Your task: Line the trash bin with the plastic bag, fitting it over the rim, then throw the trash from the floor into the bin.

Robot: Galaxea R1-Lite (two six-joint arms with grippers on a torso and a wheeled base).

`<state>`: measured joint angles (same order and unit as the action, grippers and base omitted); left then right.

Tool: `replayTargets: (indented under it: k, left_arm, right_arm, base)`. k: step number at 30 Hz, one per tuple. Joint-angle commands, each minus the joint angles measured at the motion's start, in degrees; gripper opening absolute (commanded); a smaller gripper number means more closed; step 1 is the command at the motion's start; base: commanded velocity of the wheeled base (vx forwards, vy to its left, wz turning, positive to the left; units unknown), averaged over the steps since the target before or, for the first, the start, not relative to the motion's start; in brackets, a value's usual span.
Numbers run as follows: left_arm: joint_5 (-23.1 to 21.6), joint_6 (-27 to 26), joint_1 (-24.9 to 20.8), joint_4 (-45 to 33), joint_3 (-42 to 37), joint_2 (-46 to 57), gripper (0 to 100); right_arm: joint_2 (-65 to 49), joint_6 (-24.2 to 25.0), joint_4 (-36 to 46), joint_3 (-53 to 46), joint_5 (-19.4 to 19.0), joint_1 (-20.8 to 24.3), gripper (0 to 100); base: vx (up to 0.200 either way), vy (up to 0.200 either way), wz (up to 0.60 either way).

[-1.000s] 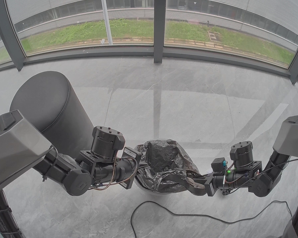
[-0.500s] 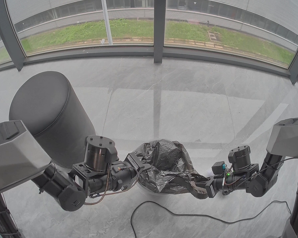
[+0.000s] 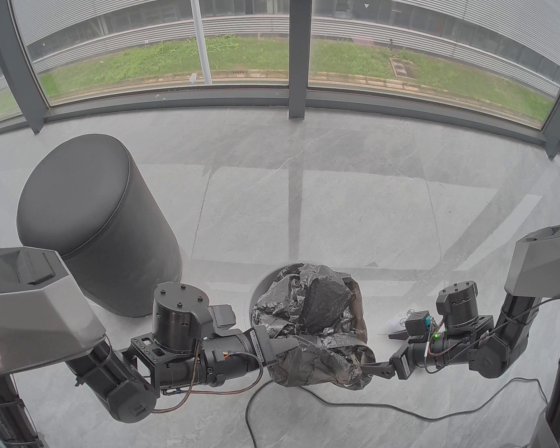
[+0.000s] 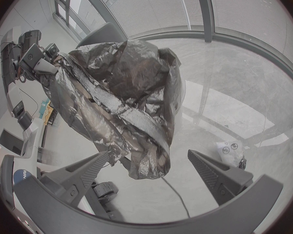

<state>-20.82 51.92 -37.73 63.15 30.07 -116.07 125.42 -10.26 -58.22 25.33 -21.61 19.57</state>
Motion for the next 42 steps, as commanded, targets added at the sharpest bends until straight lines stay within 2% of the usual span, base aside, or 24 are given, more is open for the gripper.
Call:
replayTargets:
  k: [1,2,3,5,7,14,17,18,20,22,25,33,42]
  left_arm:
    - [-0.18,-2.00,0.64,4.26,0.25,-4.43,0]
    - [-0.10,-1.82,0.90,9.10,0.34,-6.19,0]
    - [-0.10,-1.82,0.90,9.10,0.34,-6.19,0]
    - [0.17,-1.73,1.96,17.01,0.69,-9.27,0]
    - [0.08,-1.65,2.84,20.61,0.69,-10.41,0]
    - [-0.98,-1.47,5.21,21.23,1.13,-9.62,0]
    - [-2.91,-1.03,6.27,21.05,3.06,-10.06,0]
    - [-3.00,-1.03,6.35,21.05,3.06,-10.06,0]
    - [-5.46,-0.50,7.93,21.05,5.17,-10.14,0]
    - [-6.69,0.20,8.81,20.96,6.75,-10.14,0]
    - [-7.13,1.34,9.60,20.52,7.81,-9.53,0]
    - [-7.92,1.61,9.69,17.71,7.63,-7.07,0]
    - [-7.74,1.69,9.69,17.45,7.54,-7.16,0]
  right_arm:
    - [-2.11,-0.11,-0.84,3.06,-0.01,-0.05,100]
    - [-2.19,-0.19,-0.84,5.43,0.08,0.39,100]
    - [-2.19,-0.19,-0.84,5.43,0.08,0.39,100]
    - [-1.75,-0.46,-0.58,9.03,0.52,1.00,100]
    - [-0.88,-0.46,-0.23,10.79,1.84,1.00,100]
    - [3.96,-2.57,1.71,18.17,2.37,-1.64,100]
    - [5.28,-8.37,8.56,25.12,2.37,-4.54,100]
    - [5.28,-8.63,9.00,25.38,2.37,-4.71,100]
    - [5.98,-13.64,15.51,31.53,2.81,-7.09,100]
    - [6.51,-14.43,17.70,33.99,3.77,-7.96,100]
    - [6.33,-14.43,18.67,33.73,5.35,-8.05,100]
    - [6.95,-14.70,18.06,30.65,5.44,-7.17,100]
    - [2.90,-14.61,16.03,26.26,5.35,-2.60,100]
  base:
    - [0.000,0.000,0.00]
    - [0.000,0.000,0.00]
    - [0.000,0.000,0.00]
    - [0.000,0.000,0.00]
    - [0.000,0.000,0.00]
    - [0.000,0.000,0.00]
    - [0.000,0.000,0.00]
    - [0.000,0.000,0.00]
    - [0.000,0.000,0.00]
    - [0.000,0.000,0.00]
    - [0.000,0.000,0.00]
    - [0.000,0.000,0.00]
    - [0.000,0.000,0.00]
